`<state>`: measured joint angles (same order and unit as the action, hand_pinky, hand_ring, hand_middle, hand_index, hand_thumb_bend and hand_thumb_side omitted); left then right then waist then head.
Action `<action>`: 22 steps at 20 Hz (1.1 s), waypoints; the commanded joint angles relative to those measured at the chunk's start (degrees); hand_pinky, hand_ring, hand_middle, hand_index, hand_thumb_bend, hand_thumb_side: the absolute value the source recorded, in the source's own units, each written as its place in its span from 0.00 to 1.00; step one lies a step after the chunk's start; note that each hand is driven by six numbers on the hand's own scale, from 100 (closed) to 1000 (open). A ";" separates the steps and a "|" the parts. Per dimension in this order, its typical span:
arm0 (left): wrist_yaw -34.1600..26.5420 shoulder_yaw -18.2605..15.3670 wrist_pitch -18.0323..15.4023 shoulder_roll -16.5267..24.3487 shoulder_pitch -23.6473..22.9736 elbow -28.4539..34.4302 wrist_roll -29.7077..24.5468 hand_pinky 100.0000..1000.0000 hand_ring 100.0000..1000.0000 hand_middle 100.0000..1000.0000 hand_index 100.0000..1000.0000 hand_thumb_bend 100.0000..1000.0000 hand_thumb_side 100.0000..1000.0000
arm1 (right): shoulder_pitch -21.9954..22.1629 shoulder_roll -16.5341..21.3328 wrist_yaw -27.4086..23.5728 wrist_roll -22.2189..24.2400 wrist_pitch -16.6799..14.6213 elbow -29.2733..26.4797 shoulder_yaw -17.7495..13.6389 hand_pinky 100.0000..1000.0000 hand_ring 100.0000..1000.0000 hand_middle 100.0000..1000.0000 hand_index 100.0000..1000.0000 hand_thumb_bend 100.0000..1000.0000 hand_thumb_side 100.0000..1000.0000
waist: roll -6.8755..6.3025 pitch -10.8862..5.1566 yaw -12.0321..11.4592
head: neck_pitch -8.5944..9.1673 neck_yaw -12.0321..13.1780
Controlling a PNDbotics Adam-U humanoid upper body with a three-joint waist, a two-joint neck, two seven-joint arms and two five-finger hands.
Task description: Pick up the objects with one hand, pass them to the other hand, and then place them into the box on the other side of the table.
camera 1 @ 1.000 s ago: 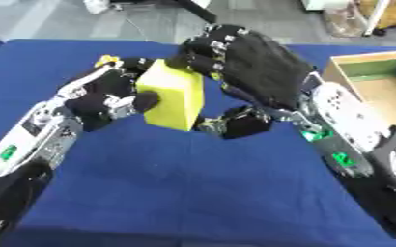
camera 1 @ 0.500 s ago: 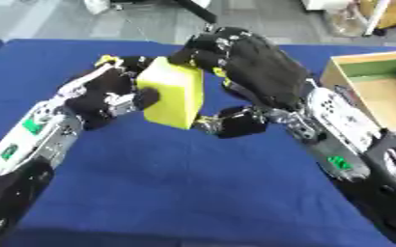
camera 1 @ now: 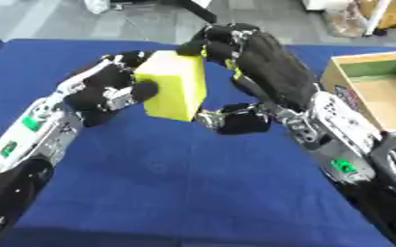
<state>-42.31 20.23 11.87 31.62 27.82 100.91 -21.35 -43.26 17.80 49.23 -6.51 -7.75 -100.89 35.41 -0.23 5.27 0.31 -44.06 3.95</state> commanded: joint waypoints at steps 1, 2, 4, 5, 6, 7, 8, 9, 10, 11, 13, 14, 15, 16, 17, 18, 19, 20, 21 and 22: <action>0.94 -1.66 -0.62 2.89 0.51 0.80 0.19 0.83 0.65 0.58 0.69 0.40 0.17 | -0.62 2.86 -1.53 -1.28 0.72 -2.57 -1.93 0.62 0.49 0.59 0.47 0.29 0.22 | -0.19 -0.53 0.04 | -0.06 0.13; 1.14 -1.90 -0.81 3.04 0.52 0.95 0.33 0.82 0.65 0.58 0.69 0.40 0.18 | -0.63 3.37 -1.98 -1.33 0.90 -3.22 -2.17 0.62 0.49 0.59 0.47 0.29 0.21 | -0.17 -0.57 0.08 | -0.06 0.17; 1.38 -2.27 -1.09 3.24 0.55 1.14 0.61 0.82 0.66 0.59 0.70 0.40 0.18 | -0.71 4.33 -2.83 -1.28 1.18 -4.50 -2.62 0.62 0.49 0.59 0.47 0.29 0.21 | -0.12 -0.64 0.16 | -0.06 0.19; 1.47 -2.41 -1.18 3.29 0.58 1.19 0.76 0.81 0.65 0.59 0.70 0.41 0.19 | -0.76 4.76 -3.24 -1.27 1.29 -5.16 -2.87 0.62 0.49 0.59 0.47 0.29 0.21 | -0.10 -0.67 0.21 | -0.06 0.20; 1.57 -2.52 -1.22 3.32 0.60 1.22 0.91 0.81 0.65 0.60 0.70 0.42 0.20 | -0.81 5.11 -3.67 -1.26 1.39 -5.79 -3.09 0.62 0.50 0.58 0.47 0.30 0.21 | -0.08 -0.70 0.26 | -0.06 0.23; 1.69 -2.57 -1.22 3.33 0.63 1.24 1.02 0.81 0.65 0.60 0.71 0.43 0.21 | -0.87 5.39 -4.05 -1.22 1.51 -6.37 -3.29 0.62 0.50 0.58 0.47 0.30 0.21 | -0.06 -0.71 0.29 | -0.06 0.24; 1.79 -2.59 -1.21 3.34 0.67 1.25 1.10 0.80 0.65 0.60 0.71 0.44 0.22 | -0.94 5.61 -4.36 -1.15 1.60 -6.88 -3.44 0.62 0.50 0.58 0.47 0.30 0.21 | -0.04 -0.73 0.33 | -0.06 0.26; 1.88 -2.59 -1.19 3.35 0.73 1.26 1.17 0.80 0.65 0.61 0.71 0.46 0.24 | -1.03 5.81 -4.67 -1.09 1.65 -7.36 -3.58 0.62 0.50 0.58 0.46 0.30 0.21 | -0.03 -0.75 0.37 | -0.06 0.27; 2.02 -2.56 -1.15 3.36 0.80 1.26 1.19 0.80 0.65 0.61 0.72 0.47 0.26 | -1.11 6.00 -4.98 -1.03 1.66 -7.80 -3.71 0.62 0.50 0.58 0.46 0.30 0.21 | -0.03 -0.76 0.42 | -0.06 0.28; 2.15 -2.56 -1.14 3.37 0.87 1.26 1.20 0.80 0.65 0.61 0.72 0.47 0.26 | -1.18 6.16 -5.27 -0.97 1.66 -8.18 -3.84 0.62 0.50 0.58 0.46 0.30 0.21 | -0.03 -0.77 0.46 | -0.06 0.29; 2.40 -2.58 -1.16 3.38 0.98 1.24 1.22 0.80 0.65 0.61 0.72 0.49 0.27 | -1.28 6.39 -5.74 -0.87 1.70 -8.75 -4.06 0.62 0.50 0.58 0.46 0.30 0.21 | -0.02 -0.79 0.51 | -0.06 0.28; 2.49 -2.58 -1.17 3.38 1.00 1.23 1.23 0.80 0.65 0.61 0.72 0.49 0.27 | -1.30 6.45 -5.90 -0.80 1.73 -8.92 -4.13 0.62 0.50 0.58 0.46 0.30 0.21 | -0.02 -0.79 0.52 | -0.06 0.28; 2.54 -2.58 -1.19 3.38 1.02 1.21 1.23 0.80 0.65 0.61 0.72 0.49 0.27 | -1.31 6.49 -6.00 -0.73 1.77 -9.05 -4.17 0.62 0.50 0.58 0.46 0.30 0.21 | -0.02 -0.79 0.53 | -0.06 0.28; 2.56 -2.58 -1.20 3.37 1.02 1.20 1.22 0.80 0.65 0.61 0.72 0.49 0.27 | -1.31 6.52 -6.07 -0.67 1.80 -9.14 -4.20 0.62 0.50 0.58 0.46 0.30 0.21 | -0.02 -0.79 0.53 | -0.06 0.28; 2.58 -2.58 -1.21 3.37 1.02 1.20 1.22 0.80 0.65 0.61 0.72 0.49 0.27 | -1.31 6.53 -6.12 -0.62 1.83 -9.20 -4.22 0.62 0.50 0.58 0.46 0.30 0.21 | -0.02 -0.79 0.53 | -0.06 0.28; 2.67 -2.79 -1.37 3.34 1.18 1.29 1.28 0.78 0.66 0.64 0.74 0.62 0.38 | -1.46 6.77 -6.10 -0.67 1.79 -9.46 -4.36 0.63 0.50 0.58 0.46 0.30 0.20 | 0.03 -0.86 0.59 | -0.06 0.30; 2.95 -3.18 -1.68 3.34 1.32 1.42 1.45 0.78 0.67 0.64 0.74 0.63 0.39 | -1.57 7.24 -6.40 -0.78 1.79 -9.94 -4.62 0.63 0.50 0.58 0.46 0.30 0.20 | 0.08 -0.90 0.66 | -0.06 0.33; 3.26 -3.60 -2.00 3.36 1.30 1.48 1.67 0.78 0.67 0.65 0.74 0.63 0.39 | -1.60 7.80 -6.80 -0.83 1.92 -10.41 -4.97 0.63 0.51 0.58 0.46 0.30 0.20 | 0.14 -0.93 0.72 | -0.06 0.35; 3.52 -4.08 -2.37 3.40 1.21 1.49 2.00 0.78 0.67 0.65 0.75 0.64 0.39 | -1.58 8.47 -7.23 -0.89 2.19 -10.90 -5.44 0.63 0.51 0.58 0.46 0.30 0.20 | 0.18 -0.95 0.76 | -0.06 0.36; 3.72 -4.64 -2.77 3.48 1.04 1.47 2.41 0.78 0.68 0.66 0.75 0.64 0.39 | -1.50 9.27 -7.62 -0.99 2.57 -11.34 -6.00 0.63 0.51 0.58 0.46 0.31 0.20 | 0.23 -0.96 0.79 | -0.06 0.40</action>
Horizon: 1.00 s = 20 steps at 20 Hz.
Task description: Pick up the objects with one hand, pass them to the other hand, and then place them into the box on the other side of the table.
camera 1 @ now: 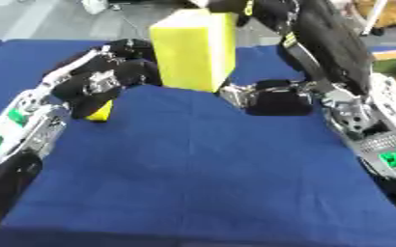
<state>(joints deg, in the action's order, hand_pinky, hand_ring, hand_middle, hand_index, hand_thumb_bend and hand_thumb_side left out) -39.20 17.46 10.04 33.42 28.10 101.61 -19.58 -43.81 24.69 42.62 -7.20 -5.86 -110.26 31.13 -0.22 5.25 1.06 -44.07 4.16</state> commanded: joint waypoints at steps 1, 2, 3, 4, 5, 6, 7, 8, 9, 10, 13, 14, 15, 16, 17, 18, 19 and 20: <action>0.85 -2.50 -1.39 1.82 0.56 0.76 1.12 0.78 0.68 0.66 0.75 0.64 0.39 | -0.81 3.35 -1.37 -0.43 1.13 -2.41 -2.36 0.63 0.51 0.58 0.46 0.31 0.20 | 0.25 -0.95 0.05 | -0.05 0.24; 1.09 -2.97 -1.78 1.95 0.36 0.78 1.52 0.78 0.68 0.67 0.76 0.64 0.39 | -0.65 4.10 -1.68 -0.46 1.54 -2.78 -2.89 0.63 0.51 0.59 0.47 0.31 0.20 | 0.28 -0.95 0.06 | -0.05 0.29; 1.35 -3.70 -2.25 2.18 0.03 0.73 2.06 0.77 0.68 0.67 0.76 0.64 0.39 | -0.36 5.11 -1.96 -0.55 2.08 -2.89 -3.59 0.64 0.51 0.59 0.47 0.30 0.20 | 0.33 -0.94 0.07 | -0.05 0.32; 1.62 -4.48 -2.72 2.42 -0.36 0.66 2.69 0.77 0.68 0.67 0.76 0.65 0.39 | 0.05 6.34 -2.34 -0.70 2.72 -2.97 -4.37 0.64 0.51 0.59 0.47 0.30 0.20 | 0.37 -0.93 0.06 | -0.05 0.33; 1.84 -5.25 -3.15 2.64 -0.80 0.58 3.38 0.77 0.68 0.67 0.76 0.65 0.39 | 0.61 7.64 -2.73 -0.88 3.42 -2.95 -5.21 0.64 0.51 0.59 0.47 0.30 0.20 | 0.40 -0.90 0.04 | -0.05 0.33; 1.99 -5.76 -3.50 2.80 -1.15 0.57 3.96 0.77 0.68 0.67 0.76 0.65 0.39 | 1.05 8.72 -3.20 -1.06 4.02 -3.08 -5.89 0.64 0.51 0.59 0.47 0.30 0.20 | 0.42 -0.88 0.00 | -0.05 0.31; 2.16 -6.31 -3.88 3.01 -1.62 0.48 4.48 0.76 0.68 0.67 0.76 0.65 0.38 | 1.60 9.62 -3.63 -1.23 4.56 -2.95 -6.56 0.64 0.50 0.59 0.47 0.30 0.20 | 0.43 -0.81 0.06 | -0.05 0.41; 2.36 -7.21 -4.39 3.25 -2.32 0.41 5.16 0.76 0.67 0.67 0.76 0.65 0.38 | 2.57 10.76 -4.05 -1.65 5.26 -2.18 -7.59 0.64 0.49 0.59 0.47 0.29 0.21 | 0.44 -0.76 0.08 | -0.05 0.44; 2.55 -7.99 -4.79 3.41 -3.03 0.42 5.89 0.76 0.67 0.67 0.76 0.65 0.38 | 3.65 12.06 -4.50 -2.13 6.06 -1.07 -8.81 0.64 0.49 0.59 0.47 0.29 0.21 | 0.44 -0.71 -0.01 | -0.05 0.34; 2.71 -8.48 -5.04 3.47 -3.54 0.51 6.47 0.75 0.67 0.66 0.76 0.65 0.38 | 4.32 13.14 -4.93 -2.56 6.86 -0.20 -9.70 0.64 0.49 0.59 0.47 0.29 0.21 | 0.44 -0.67 -0.09 | -0.05 0.23; 3.12 -9.75 -5.55 3.36 -5.43 0.95 7.80 0.75 0.66 0.66 0.76 0.64 0.38 | 7.01 15.99 -5.66 -3.90 9.46 3.61 -12.97 0.64 0.48 0.60 0.47 0.28 0.21 | 0.45 -0.56 -0.26 | -0.05 -0.22; 3.27 -9.99 -5.62 3.25 -5.93 1.14 8.01 0.75 0.66 0.65 0.76 0.64 0.38 | 7.63 16.50 -5.71 -4.37 10.37 5.15 -13.86 0.64 0.48 0.60 0.47 0.28 0.21 | 0.45 -0.55 -0.32 | -0.05 -0.34; 3.50 -10.32 -5.72 3.10 -6.58 1.30 8.21 0.75 0.66 0.65 0.76 0.64 0.39 | 8.50 16.95 -5.68 -4.86 11.28 6.67 -14.97 0.64 0.47 0.60 0.47 0.28 0.22 | 0.42 -0.53 -0.29 | -0.05 -0.35; 3.72 -10.54 -5.81 2.94 -7.07 1.49 8.33 0.75 0.66 0.65 0.76 0.64 0.39 | 9.03 17.19 -5.58 -5.23 12.24 8.28 -16.05 0.64 0.47 0.60 0.47 0.28 0.22 | 0.41 -0.52 -0.35 | -0.05 -0.46; 3.91 -10.82 -5.89 2.67 -7.65 1.57 8.46 0.74 0.65 0.65 0.76 0.64 0.39 | 9.55 17.28 -5.50 -5.54 13.13 9.81 -16.95 0.65 0.47 0.61 0.48 0.27 0.22 | 0.37 -0.50 -0.31 | -0.05 -0.55; 4.08 -11.11 -6.01 2.30 -8.29 1.61 8.57 0.74 0.65 0.65 0.76 0.64 0.39 | 10.18 17.27 -5.48 -5.50 14.02 11.32 -18.14 0.65 0.47 0.61 0.48 0.26 0.23 | 0.35 -0.49 -0.33 | -0.05 -0.69; 4.15 -11.44 -6.12 1.82 -9.03 1.51 8.75 0.74 0.65 0.64 0.76 0.64 0.39 | 10.67 17.20 -5.36 -5.14 14.96 12.87 -19.54 0.65 0.47 0.62 0.48 0.26 0.23 | 0.34 -0.48 -0.33 | -0.05 -0.85; 4.16 -11.70 -6.23 1.38 -9.65 1.40 8.90 0.74 0.65 0.64 0.76 0.64 0.39 | 10.82 17.13 -4.96 -4.65 15.91 14.43 -20.86 0.65 0.47 0.62 0.49 0.26 0.24 | 0.36 -0.48 -0.37 | -0.05 -0.99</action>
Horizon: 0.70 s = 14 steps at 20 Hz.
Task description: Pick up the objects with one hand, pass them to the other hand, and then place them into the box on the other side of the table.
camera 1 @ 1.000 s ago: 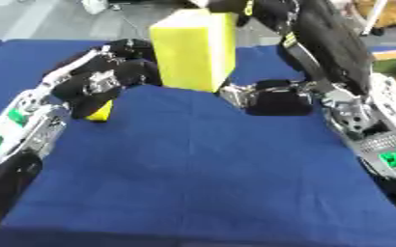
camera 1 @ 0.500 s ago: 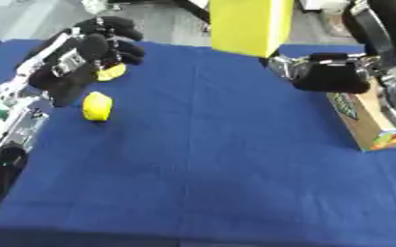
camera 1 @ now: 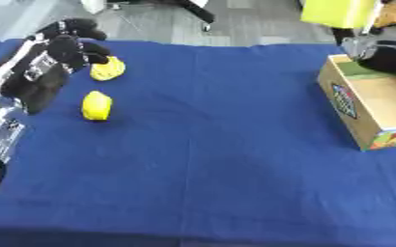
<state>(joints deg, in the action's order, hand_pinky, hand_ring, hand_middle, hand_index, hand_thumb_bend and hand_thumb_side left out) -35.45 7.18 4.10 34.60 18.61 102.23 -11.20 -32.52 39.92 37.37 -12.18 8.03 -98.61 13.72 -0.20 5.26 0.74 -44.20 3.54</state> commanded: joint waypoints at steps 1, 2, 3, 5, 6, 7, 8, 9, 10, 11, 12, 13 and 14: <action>0.38 -1.70 -0.43 -0.34 -0.85 0.64 0.69 0.74 0.65 0.64 0.76 0.64 0.39 | -0.38 1.86 0.83 1.01 2.97 4.33 -4.73 0.66 0.48 0.63 0.50 0.26 0.25 | 0.36 -0.50 -0.08 | 0.08 -0.49; 0.37 -1.92 -0.55 -0.79 -1.42 0.54 0.79 0.74 0.65 0.64 0.76 0.64 0.39 | -0.47 1.77 1.42 1.83 3.92 5.87 -5.64 0.66 0.48 0.64 0.51 0.26 0.25 | 0.37 -0.52 -0.13 | 0.08 -0.61; 0.37 -2.13 -0.70 -1.24 -2.01 0.47 0.88 0.74 0.65 0.64 0.76 0.65 0.39 | -0.59 1.53 1.82 2.80 4.96 7.56 -6.36 0.67 0.48 0.64 0.52 0.24 0.26 | 0.36 -0.54 -0.17 | 0.08 -0.74; 0.47 -2.48 -0.97 -1.87 -2.99 0.48 0.94 0.74 0.65 0.64 0.76 0.65 0.39 | -0.98 0.81 1.88 4.79 6.99 10.86 -7.28 0.68 0.49 0.66 0.53 0.23 0.28 | 0.34 -0.61 -0.30 | 0.08 -1.05; 0.53 -2.63 -1.09 -2.10 -3.39 0.51 0.95 0.74 0.65 0.64 0.76 0.65 0.39 | -1.40 0.39 2.08 5.81 8.02 12.54 -7.65 0.69 0.50 0.66 0.55 0.23 0.29 | 0.31 -0.65 -0.37 | 0.08 -1.18; 0.57 -2.78 -1.21 -2.31 -3.78 0.53 0.98 0.74 0.65 0.64 0.76 0.65 0.39 | -1.73 -0.17 2.44 6.83 9.04 14.20 -8.14 0.69 0.51 0.67 0.56 0.22 0.30 | 0.23 -0.69 -0.46 | 0.08 -1.24; 0.61 -2.88 -1.30 -2.45 -4.06 0.56 0.99 0.74 0.65 0.64 0.76 0.65 0.39 | -2.28 -0.67 2.90 7.85 10.07 15.87 -8.39 0.70 0.51 0.68 0.57 0.22 0.30 | 0.18 -0.73 -0.54 | 0.08 -1.29; 0.66 -2.99 -1.38 -2.59 -4.31 0.59 1.01 0.74 0.65 0.64 0.76 0.65 0.39 | -2.76 -1.20 3.29 8.86 11.07 17.50 -8.58 0.72 0.54 0.70 0.61 0.22 0.34 | 0.12 -0.76 -0.64 | 0.08 -1.34; 0.71 -3.10 -1.48 -2.71 -4.52 0.64 1.02 0.74 0.65 0.64 0.76 0.65 0.39 | -3.28 -1.68 3.67 9.88 12.10 19.17 -8.67 0.73 0.55 0.71 0.64 0.21 0.35 | 0.07 -0.79 -0.74 | 0.08 -1.41; 0.77 -3.22 -1.58 -2.84 -4.70 0.72 1.03 0.74 0.65 0.64 0.76 0.65 0.39 | -3.81 -2.16 3.99 10.93 13.15 20.87 -8.71 0.74 0.57 0.72 0.67 0.20 0.36 | 0.04 -0.82 -0.85 | 0.08 -1.48; 0.83 -3.32 -1.66 -2.95 -4.84 0.76 1.06 0.74 0.65 0.64 0.76 0.65 0.39 | -4.39 -2.57 4.33 11.93 14.11 22.49 -8.70 0.74 0.57 0.73 0.68 0.20 0.36 | 0.02 -0.85 -0.94 | 0.08 -1.53; 0.87 -3.39 -1.71 -3.05 -4.95 0.77 1.09 0.74 0.65 0.64 0.76 0.65 0.39 | -5.00 -2.88 4.81 12.92 14.67 24.10 -8.71 0.76 0.60 0.74 0.71 0.21 0.37 | -0.01 -0.86 -1.00 | 0.08 -1.52; 0.87 -3.45 -1.74 -3.14 -5.06 0.74 1.13 0.74 0.65 0.64 0.76 0.65 0.39 | -5.42 -3.14 5.46 13.84 15.26 25.59 -8.82 0.77 0.62 0.75 0.74 0.22 0.39 | -0.03 -0.87 -1.07 | 0.08 -1.47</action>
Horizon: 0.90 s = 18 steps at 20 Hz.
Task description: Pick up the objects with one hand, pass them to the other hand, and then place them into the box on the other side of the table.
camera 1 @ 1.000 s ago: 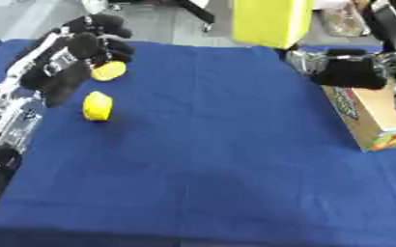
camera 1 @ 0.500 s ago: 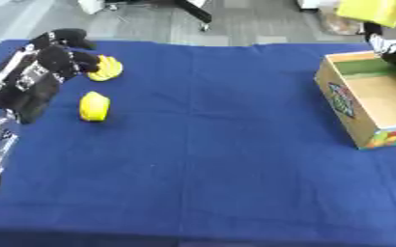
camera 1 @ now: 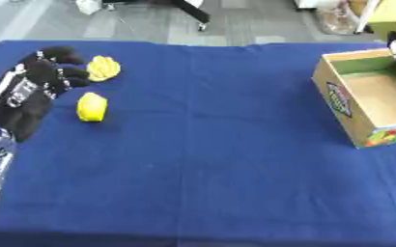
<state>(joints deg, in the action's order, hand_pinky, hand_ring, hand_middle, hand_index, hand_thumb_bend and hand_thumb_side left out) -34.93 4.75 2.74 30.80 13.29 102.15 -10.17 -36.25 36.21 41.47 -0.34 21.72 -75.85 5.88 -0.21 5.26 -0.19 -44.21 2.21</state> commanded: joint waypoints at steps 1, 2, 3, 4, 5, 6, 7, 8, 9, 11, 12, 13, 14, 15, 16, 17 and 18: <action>0.35 -1.04 -0.39 0.59 0.16 0.79 0.12 0.74 0.65 0.64 0.76 0.65 0.39 | -2.01 0.33 2.16 2.91 2.13 4.33 -1.09 0.78 0.64 0.76 0.77 0.23 0.40 | -0.04 -0.88 -0.18 | 0.09 -0.11; 0.36 -1.05 -0.40 0.55 0.12 0.77 0.12 0.74 0.65 0.64 0.76 0.65 0.39 | -2.29 0.11 2.94 3.79 2.59 5.75 -1.22 0.78 0.66 0.77 0.79 0.24 0.40 | -0.05 -0.89 -0.22 | 0.09 -0.11; 0.37 -1.07 -0.42 0.52 0.09 0.76 0.12 0.74 0.65 0.64 0.76 0.65 0.39 | -2.56 -0.08 3.71 4.68 2.85 7.20 -1.45 0.79 0.68 0.78 0.82 0.25 0.41 | -0.06 -0.90 -0.24 | 0.09 -0.10; 0.38 -1.12 -0.47 0.51 0.07 0.76 0.13 0.74 0.65 0.64 0.76 0.65 0.39 | -2.74 -0.23 4.48 5.61 3.27 8.71 -1.81 0.79 0.69 0.78 0.82 0.26 0.42 | -0.06 -0.91 -0.27 | 0.09 -0.05; 0.40 -1.16 -0.51 0.50 0.04 0.76 0.15 0.74 0.65 0.64 0.76 0.65 0.39 | -3.00 -0.35 5.24 6.55 3.42 10.24 -2.17 0.80 0.70 0.79 0.84 0.27 0.42 | -0.05 -0.93 -0.29 | 0.09 0.01; 0.42 -1.20 -0.53 0.48 0.00 0.73 0.18 0.74 0.65 0.64 0.76 0.65 0.39 | -3.23 -0.43 5.94 7.54 3.44 11.85 -2.61 0.80 0.70 0.79 0.85 0.28 0.42 | -0.04 -0.95 -0.31 | 0.09 0.06; 0.44 -1.22 -0.55 0.46 -0.05 0.70 0.20 0.74 0.65 0.64 0.76 0.65 0.39 | -3.50 -0.45 6.58 8.50 3.18 13.42 -3.05 0.80 0.71 0.79 0.85 0.31 0.42 | -0.03 -0.96 -0.31 | 0.09 0.09; 0.45 -1.24 -0.56 0.41 -0.11 0.64 0.23 0.74 0.65 0.64 0.76 0.65 0.39 | -3.69 -0.39 7.18 9.51 2.79 15.05 -3.55 0.80 0.72 0.80 0.86 0.35 0.43 | 0.00 -0.98 -0.31 | 0.09 0.14; 0.43 -1.26 -0.57 0.36 -0.19 0.58 0.25 0.74 0.65 0.64 0.76 0.65 0.39 | -3.91 -0.27 7.79 10.50 2.24 16.66 -4.05 0.81 0.73 0.80 0.87 0.39 0.45 | 0.02 -0.99 -0.31 | 0.09 0.22; 0.31 -1.26 -0.60 0.28 -0.29 0.44 0.27 0.74 0.65 0.64 0.76 0.65 0.39 | -4.60 -0.03 8.90 12.40 0.66 19.76 -5.01 0.81 0.73 0.81 0.89 0.48 0.49 | 0.05 -1.02 -0.29 | 0.09 0.31; 0.19 -1.28 -0.63 0.23 -0.34 0.37 0.27 0.74 0.65 0.64 0.76 0.65 0.39 | -4.98 0.08 9.14 13.10 -0.27 21.36 -5.47 0.81 0.73 0.81 0.89 0.49 0.49 | 0.07 -1.04 -0.27 | 0.09 0.37; 0.09 -1.29 -0.66 0.21 -0.37 0.31 0.28 0.74 0.65 0.64 0.76 0.65 0.39 | -5.38 0.15 9.14 13.22 -1.22 22.95 -5.83 0.82 0.73 0.82 0.90 0.51 0.50 | 0.07 -1.06 -0.26 | 0.09 0.41; 0.03 -1.31 -0.69 0.21 -0.38 0.27 0.28 0.74 0.65 0.64 0.76 0.65 0.39 | -5.79 0.24 8.78 12.81 -2.16 24.50 -6.17 0.82 0.72 0.82 0.90 0.51 0.50 | 0.06 -1.06 -0.26 | 0.09 0.45; 0.02 -1.33 -0.71 0.21 -0.39 0.25 0.27 0.74 0.65 0.64 0.76 0.65 0.39 | -6.26 0.39 8.20 12.13 -3.10 25.94 -6.40 0.82 0.71 0.82 0.91 0.51 0.50 | 0.05 -1.07 -0.26 | 0.09 0.52; 0.05 -1.37 -0.75 0.23 -0.40 0.25 0.27 0.74 0.65 0.64 0.76 0.65 0.39 | -6.63 0.65 7.45 11.33 -4.03 26.57 -6.63 0.82 0.70 0.82 0.90 0.51 0.50 | 0.02 -1.06 -0.25 | 0.09 0.64; 0.10 -1.43 -0.79 0.26 -0.40 0.27 0.28 0.74 0.65 0.64 0.76 0.65 0.39 | -6.74 1.06 6.85 10.48 -4.95 26.61 -6.74 0.81 0.69 0.82 0.90 0.50 0.50 | 0.00 -1.05 -0.24 | 0.09 0.73; 0.17 -1.54 -0.85 0.30 -0.39 0.27 0.33 0.74 0.65 0.64 0.76 0.64 0.39 | -6.79 1.47 6.09 9.53 -5.93 25.84 -7.04 0.81 0.68 0.82 0.90 0.50 0.50 | -0.02 -1.03 -0.21 | 0.09 0.83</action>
<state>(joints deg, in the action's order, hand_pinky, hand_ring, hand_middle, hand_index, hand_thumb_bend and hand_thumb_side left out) -34.83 4.06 2.16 30.28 12.54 101.91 -9.87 -41.62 34.96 48.27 9.95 16.94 -49.74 -0.39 -0.22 5.20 -0.44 -44.21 2.79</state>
